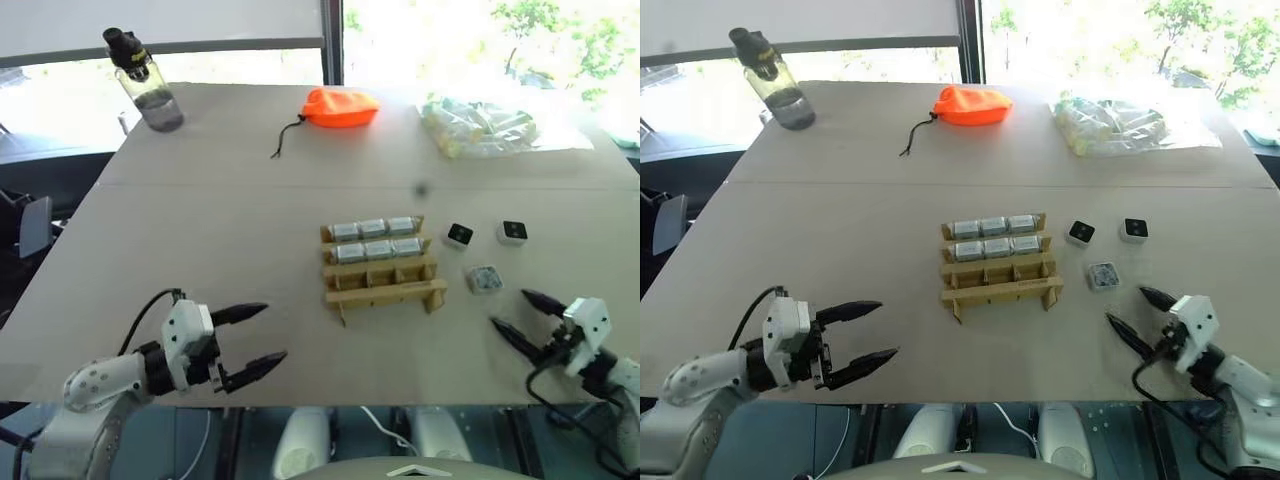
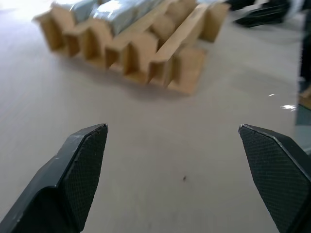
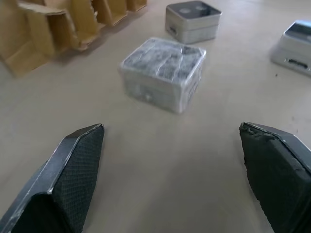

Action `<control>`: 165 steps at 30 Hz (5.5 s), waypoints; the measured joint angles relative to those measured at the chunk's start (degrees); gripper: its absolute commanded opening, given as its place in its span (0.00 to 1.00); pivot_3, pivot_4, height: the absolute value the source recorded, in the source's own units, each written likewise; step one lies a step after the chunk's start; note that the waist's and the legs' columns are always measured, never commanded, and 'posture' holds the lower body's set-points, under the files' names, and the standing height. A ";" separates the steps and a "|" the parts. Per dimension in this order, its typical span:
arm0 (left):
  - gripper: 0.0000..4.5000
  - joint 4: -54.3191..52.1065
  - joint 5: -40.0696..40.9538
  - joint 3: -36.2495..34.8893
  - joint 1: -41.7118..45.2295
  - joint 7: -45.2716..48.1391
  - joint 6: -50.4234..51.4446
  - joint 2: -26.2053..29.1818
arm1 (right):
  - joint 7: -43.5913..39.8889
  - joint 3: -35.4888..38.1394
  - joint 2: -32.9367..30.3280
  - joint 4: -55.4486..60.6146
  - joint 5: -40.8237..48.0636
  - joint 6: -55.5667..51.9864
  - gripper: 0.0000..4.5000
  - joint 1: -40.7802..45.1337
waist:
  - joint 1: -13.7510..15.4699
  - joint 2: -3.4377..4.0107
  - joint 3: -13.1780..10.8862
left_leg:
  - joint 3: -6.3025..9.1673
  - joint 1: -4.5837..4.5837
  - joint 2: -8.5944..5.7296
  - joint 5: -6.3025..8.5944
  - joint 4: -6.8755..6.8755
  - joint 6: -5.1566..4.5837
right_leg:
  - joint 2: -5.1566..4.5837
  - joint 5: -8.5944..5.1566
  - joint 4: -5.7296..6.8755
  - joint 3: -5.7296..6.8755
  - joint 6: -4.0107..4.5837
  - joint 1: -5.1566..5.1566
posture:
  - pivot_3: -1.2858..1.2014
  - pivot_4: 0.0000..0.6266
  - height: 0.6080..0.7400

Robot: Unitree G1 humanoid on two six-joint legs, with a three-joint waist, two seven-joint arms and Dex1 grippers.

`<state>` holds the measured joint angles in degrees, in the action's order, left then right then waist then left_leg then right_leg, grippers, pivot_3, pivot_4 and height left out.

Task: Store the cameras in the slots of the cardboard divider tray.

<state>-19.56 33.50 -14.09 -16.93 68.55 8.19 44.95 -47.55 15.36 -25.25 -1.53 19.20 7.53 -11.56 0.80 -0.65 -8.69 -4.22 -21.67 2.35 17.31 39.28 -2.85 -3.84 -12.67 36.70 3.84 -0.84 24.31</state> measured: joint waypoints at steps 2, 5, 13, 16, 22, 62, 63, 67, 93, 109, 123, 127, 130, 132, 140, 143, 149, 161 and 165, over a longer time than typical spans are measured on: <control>1.00 0.12 2.02 -0.25 2.93 3.23 0.82 2.56 | 5.28 -1.52 2.77 3.18 -1.93 -1.86 0.98 0.07 | -0.03 0.01 0.00 | -0.01 0.00 0.02 -0.02 -0.01 0.04 | 0.13 0.00 0.02 0.00 0.00 0.02 | 0.52 0.24 0.89; 1.00 0.49 4.69 -1.41 6.51 6.42 2.76 5.51 | 12.70 -3.34 7.27 7.66 -3.52 -6.08 0.98 -0.06 | -0.33 -0.05 0.03 | -0.04 -0.03 0.03 -0.11 -0.02 0.21 | 0.23 0.03 0.03 -0.06 0.05 0.05 | 0.52 0.24 0.89; 1.00 0.45 8.66 -2.56 10.29 11.60 6.88 9.03 | 24.25 -9.86 13.25 15.84 -9.32 -12.43 0.98 -1.71 | -1.24 -0.17 0.09 | -0.09 -0.08 0.02 -0.20 -0.03 0.38 | 0.21 0.01 0.03 -0.09 0.00 0.13 | 0.52 0.24 0.89; 1.00 0.42 9.51 -3.10 12.06 11.60 7.93 9.10 | 26.12 -10.76 13.96 16.77 -10.06 -13.66 0.98 -1.60 | -1.41 -0.19 0.10 | -0.05 -0.07 0.03 -0.22 -0.03 0.42 | 0.23 0.00 0.04 -0.10 -0.01 0.13 | 0.52 0.24 0.89; 1.00 0.55 8.85 -3.42 13.39 10.37 8.66 8.48 | 28.14 -11.20 14.42 17.11 -10.81 -13.88 0.98 -1.52 | -1.49 -0.24 0.13 | -0.06 -0.07 0.02 -0.24 -0.04 0.44 | 0.25 0.00 0.05 -0.12 -0.01 0.13 | 0.52 0.24 0.89; 1.00 9.49 7.10 16.16 46.12 -9.50 36.07 -0.71 | -2.10 -31.03 -11.65 -5.80 -30.62 34.35 0.42 44.74 | -1.25 -0.43 -0.30 | -0.12 -0.38 -0.11 -0.28 0.03 0.48 | 0.38 0.27 0.05 -0.04 -0.05 0.40 | 0.52 0.24 0.89; 1.00 10.37 6.88 16.88 47.46 -9.17 36.21 -1.24 | -2.00 -32.32 -11.11 -6.93 -31.68 36.61 0.42 46.12 | -1.23 -0.46 -0.32 | -0.10 -0.38 -0.11 -0.29 0.05 0.48 | 0.37 0.27 0.06 -0.03 -0.05 0.40 | 0.52 0.24 0.89; 1.00 12.35 5.77 18.58 50.98 -7.77 36.38 -1.91 | -1.62 -35.67 -9.72 -9.32 -34.45 41.95 0.42 49.17 | -1.23 -0.48 -0.35 | -0.11 -0.36 -0.11 -0.29 0.08 0.49 | 0.34 0.27 0.10 -0.04 -0.05 0.39 | 0.52 0.24 0.89; 0.16 14.57 -0.48 22.72 52.88 -0.01 35.84 -3.31 | 1.81 -39.61 -7.49 -14.51 -39.71 46.81 0.42 56.03 | -1.41 -0.49 -0.36 | -0.13 -0.33 -0.11 -0.31 0.14 0.52 | 0.29 0.28 0.20 -0.03 -0.05 0.38 | 0.52 0.24 0.89; 0.16 13.70 -2.01 23.02 52.93 0.42 34.79 -3.55 | -5.14 -37.63 -8.86 -2.64 -23.87 23.11 1.00 46.72 | -1.23 -0.49 -0.36 | -0.04 -0.35 -0.12 -0.31 0.18 0.51 | 0.26 0.28 0.23 0.00 -0.05 0.36 | 0.52 0.24 0.89; 0.16 3.21 -6.56 20.20 40.79 -5.26 26.05 -1.86 | -17.88 -11.32 -20.14 6.87 14.93 -10.81 1.00 8.48 | 0.17 -0.52 -0.35 | -0.05 -0.15 -0.15 -0.27 0.15 0.42 | 0.26 0.27 0.12 -0.02 -0.05 0.09 | 0.52 0.24 0.89; 0.16 2.02 -6.72 19.57 39.70 -6.39 24.86 -2.24 | -24.80 -7.38 -20.51 -0.36 15.71 -10.01 1.00 5.07 | -0.12 -0.51 -0.35 | -0.12 -0.04 -0.13 -0.15 0.16 0.20 | 0.31 0.28 0.15 -0.10 -0.05 0.07 | 0.52 0.24 0.89; 0.16 2.14 -8.50 21.27 39.71 -6.17 22.27 -2.79 | -28.95 -5.89 -20.57 -4.24 15.20 -7.33 1.00 4.77 | -0.03 -0.51 -0.35 | -0.01 0.07 -0.09 -0.15 0.16 0.20 | 0.43 0.27 0.15 -0.07 -0.05 -0.06 | 0.52 0.24 0.89; 0.16 3.01 -11.07 23.46 39.72 -5.51 19.52 -2.88 | -31.30 -5.24 -20.37 -6.79 15.20 -6.11 1.00 5.03 | 0.06 -0.50 -0.34 | 0.02 0.06 -0.10 -0.16 0.16 0.21 | 0.47 0.28 0.15 -0.07 -0.04 -0.07 | 0.52 0.24 0.89; 0.16 6.98 -15.34 25.38 41.25 -3.22 13.72 -1.96 | -37.51 -0.10 -17.43 -12.75 18.00 -2.31 1.00 6.67 | 0.05 -0.49 -0.33 | -0.05 0.04 -0.10 -0.28 0.17 0.43 | 0.40 0.28 0.11 -0.06 -0.05 -0.08 | 0.52 0.24 0.89; 0.16 8.00 -15.87 25.36 41.37 -2.33 12.42 -1.20 | -38.89 1.45 -15.88 -12.66 20.32 -2.33 1.00 6.79 | 0.04 -0.48 -0.32 | -0.03 0.05 -0.08 -0.29 0.17 0.43 | 0.40 0.28 0.12 -0.06 -0.04 -0.08 | 0.52 0.24 0.89; 0.16 8.34 -16.85 25.85 41.59 -1.19 11.29 -0.24 | -40.08 1.46 -15.09 -10.70 21.79 -2.69 1.00 6.73 | 0.02 -0.38 -0.26 | -0.05 0.13 -0.06 -0.28 0.17 0.43 | 0.41 0.28 0.14 -0.07 -0.04 -0.14 | 0.52 0.24 0.89; 0.16 7.51 -21.10 30.24 40.83 -4.66 14.42 -2.83 | -40.67 1.45 -15.11 -11.35 21.71 -2.76 1.00 9.34 | 0.09 -0.32 -0.20 | -0.08 0.78 -0.07 -0.13 0.09 0.17 | 0.36 0.25 0.13 -0.16 -0.04 -0.73 | 0.52 0.24 0.89; 0.16 6.56 -21.49 30.41 40.49 -5.35 16.75 -3.22 | -40.73 1.45 -15.10 -11.93 21.61 -2.62 1.00 9.43 | 0.07 -0.27 -0.18 | -0.10 0.79 -0.07 -0.13 0.06 0.18 | 0.35 0.26 0.12 -0.26 -0.04 -0.73 | 0.52 0.24 0.89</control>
<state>-13.00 12.01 16.32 23.57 63.20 24.94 41.74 -88.28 16.81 -40.35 -13.47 40.81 4.92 -2.13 0.87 -0.92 -8.87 -4.33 -20.88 2.27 17.18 39.34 -2.67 -3.49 -12.41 36.82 3.59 -0.88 23.58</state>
